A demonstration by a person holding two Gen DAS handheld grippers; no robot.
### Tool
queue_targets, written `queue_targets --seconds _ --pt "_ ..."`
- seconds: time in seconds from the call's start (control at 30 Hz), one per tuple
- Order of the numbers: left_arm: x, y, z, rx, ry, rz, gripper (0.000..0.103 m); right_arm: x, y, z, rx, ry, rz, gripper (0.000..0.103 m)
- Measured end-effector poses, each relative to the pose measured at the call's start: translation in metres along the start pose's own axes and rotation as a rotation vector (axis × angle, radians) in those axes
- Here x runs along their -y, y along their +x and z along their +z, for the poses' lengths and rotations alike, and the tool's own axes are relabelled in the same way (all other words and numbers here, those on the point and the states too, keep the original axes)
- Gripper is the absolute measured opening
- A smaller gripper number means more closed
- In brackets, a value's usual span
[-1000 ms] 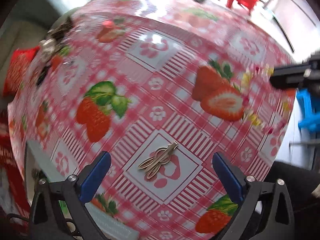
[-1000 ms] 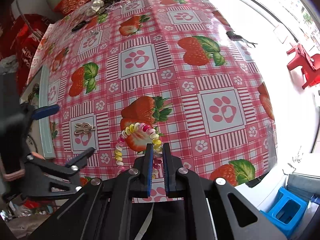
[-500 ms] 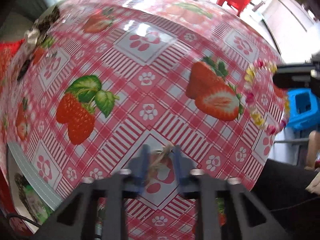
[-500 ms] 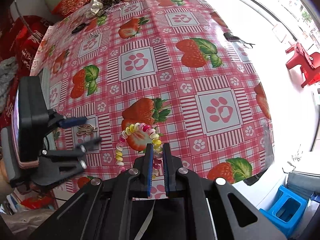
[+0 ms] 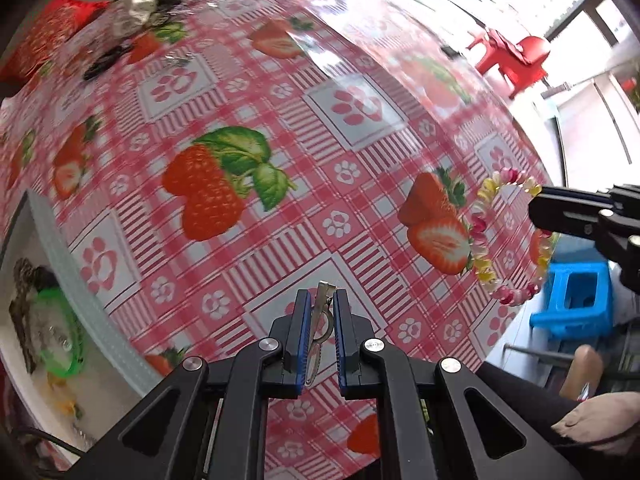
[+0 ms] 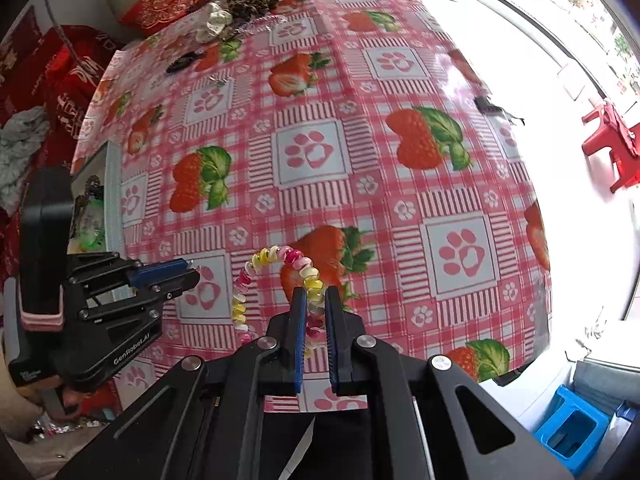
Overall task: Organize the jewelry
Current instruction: 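Carry the beaded bracelet in the right tool while the left tool carries the gold clip to the tray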
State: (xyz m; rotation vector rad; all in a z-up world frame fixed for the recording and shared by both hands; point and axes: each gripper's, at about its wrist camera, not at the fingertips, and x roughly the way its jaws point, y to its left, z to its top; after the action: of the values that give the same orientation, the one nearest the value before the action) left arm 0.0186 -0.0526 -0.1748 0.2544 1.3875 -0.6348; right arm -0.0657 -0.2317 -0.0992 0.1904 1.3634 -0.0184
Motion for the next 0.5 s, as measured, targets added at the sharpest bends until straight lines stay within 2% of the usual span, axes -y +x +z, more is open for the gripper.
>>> queue_targets --seconds 0.13,0.23,0.5 --pt "-0.007 -0.029 -0.009 0.041 -0.06 0.012 0.018 -0.013 -0.006 0.008 0.008 -0.032 0.011 0.01" --pt "0.003 -0.051 -0.027 0.07 -0.105 0.028 0.018 -0.029 -0.011 0.016 0.017 -0.071 0.027 0.01" --pt "-0.038 -0.095 -0.069 0.131 -0.289 0.098 0.018 -0.089 -0.015 0.034 0.028 -0.209 0.089 0.01"
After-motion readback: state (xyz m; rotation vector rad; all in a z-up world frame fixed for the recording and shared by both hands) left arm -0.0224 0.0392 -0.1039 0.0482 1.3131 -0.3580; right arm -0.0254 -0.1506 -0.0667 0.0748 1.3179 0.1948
